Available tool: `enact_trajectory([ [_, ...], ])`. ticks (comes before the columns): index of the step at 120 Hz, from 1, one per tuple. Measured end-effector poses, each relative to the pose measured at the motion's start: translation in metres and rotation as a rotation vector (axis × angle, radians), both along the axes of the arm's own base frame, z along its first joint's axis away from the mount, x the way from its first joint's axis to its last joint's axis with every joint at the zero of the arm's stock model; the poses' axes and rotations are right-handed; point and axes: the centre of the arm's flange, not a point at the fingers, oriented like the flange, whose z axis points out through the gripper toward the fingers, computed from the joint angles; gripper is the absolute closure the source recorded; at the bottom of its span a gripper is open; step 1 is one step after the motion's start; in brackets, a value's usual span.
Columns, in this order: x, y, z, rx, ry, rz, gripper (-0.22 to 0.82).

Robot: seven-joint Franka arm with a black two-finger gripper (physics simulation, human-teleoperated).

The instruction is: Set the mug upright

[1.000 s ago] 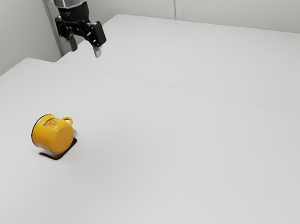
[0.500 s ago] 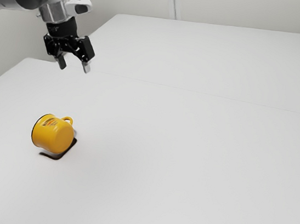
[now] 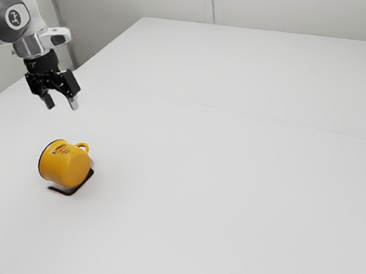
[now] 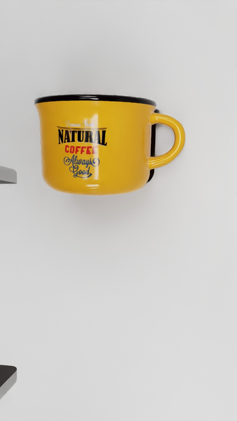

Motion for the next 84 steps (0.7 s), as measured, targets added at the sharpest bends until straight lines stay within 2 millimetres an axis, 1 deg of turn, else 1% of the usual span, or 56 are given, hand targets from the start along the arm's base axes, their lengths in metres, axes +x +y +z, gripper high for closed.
enact_trajectory([
  [10, -0.005, 0.029, -0.012, -0.019, -0.017, -0.022, 0.0],
  [28, -0.014, 0.075, -0.037, -0.067, -0.026, -0.058, 0.0],
  [48, -0.022, 0.123, -0.086, -0.17, 0.006, -0.054, 0.0],
  [66, -0.016, 0.142, -0.127, -0.28, 0.022, -0.077, 0.0],
  [84, -0.015, 0.152, -0.152, -0.393, 0.0, -0.104, 0.0],
])
